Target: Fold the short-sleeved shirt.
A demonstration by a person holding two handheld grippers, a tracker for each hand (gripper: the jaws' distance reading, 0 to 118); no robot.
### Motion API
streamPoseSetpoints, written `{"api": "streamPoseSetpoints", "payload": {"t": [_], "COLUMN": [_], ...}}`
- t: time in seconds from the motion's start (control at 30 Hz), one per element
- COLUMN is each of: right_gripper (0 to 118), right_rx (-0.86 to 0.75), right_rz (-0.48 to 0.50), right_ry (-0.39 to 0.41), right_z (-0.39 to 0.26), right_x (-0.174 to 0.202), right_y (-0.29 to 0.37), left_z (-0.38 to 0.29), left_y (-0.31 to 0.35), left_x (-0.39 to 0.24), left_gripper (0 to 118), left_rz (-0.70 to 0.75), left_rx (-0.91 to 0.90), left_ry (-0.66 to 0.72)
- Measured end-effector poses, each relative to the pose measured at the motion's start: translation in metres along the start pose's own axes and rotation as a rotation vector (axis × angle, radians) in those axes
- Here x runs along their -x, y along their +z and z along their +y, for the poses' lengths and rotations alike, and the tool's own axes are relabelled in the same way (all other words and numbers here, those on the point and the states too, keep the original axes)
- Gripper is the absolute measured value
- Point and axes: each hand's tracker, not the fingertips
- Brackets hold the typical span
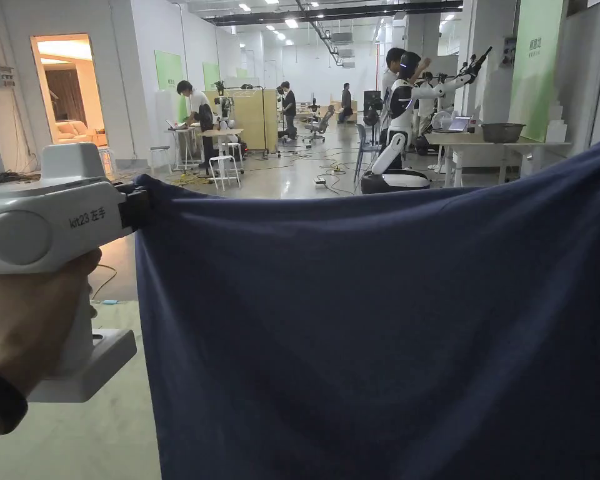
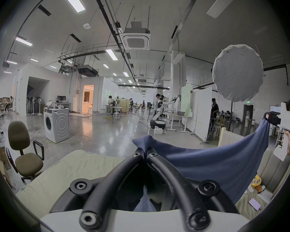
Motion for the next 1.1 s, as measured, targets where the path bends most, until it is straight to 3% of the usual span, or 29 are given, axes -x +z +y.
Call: {"api": "streamPoseSetpoints", "payload": {"t": [0.2,0.33,0.4,0.67,0.8,0.87,0.93,1.1], "right_gripper": [5,5,5,5,5,5,5,5], "right_rx": [0.002,-0.006,-0.005,0.024,0.085,0.136,0.188,0.321], "right_rz": [-0.015,-0.023,-0.039,-0.061,-0.013,0.0,0.036,0.094], "right_ry": [0.057,0.049,0.113,0.1,0.044,0.106,0.074,-0.122], "right_z": [-0.002,-0.009,-0.008,-0.01,-0.042,-0.065,-0.087,-0.141], "right_x": [0.021,0.035,0.045,0.062,0.066,0.068,0.067,0.058], "right_y": [-0.036,-0.057,-0.074,-0.114,-0.114,-0.109,-0.098,-0.052], "left_z": [-0.006,-0.016,-0.018,-0.024,-0.052,-0.076,-0.105,-0.16], "left_y": [-0.049,-0.078,-0.092,-0.138,-0.147,-0.146,-0.141,-0.112], "left_x": [0.007,0.003,0.002,-0.004,-0.003,-0.001,-0.003,-0.007], "left_gripper": [1,1,1,1,1,1,1,1], "left_rz": [0.024,0.057,0.062,0.087,0.097,0.082,0.073,0.029], "left_rx": [0.037,0.052,0.059,0.074,0.111,0.162,0.19,0.286], "left_ry": [0.07,0.034,0.044,-0.033,0.0,0.011,0.0,0.109]}}
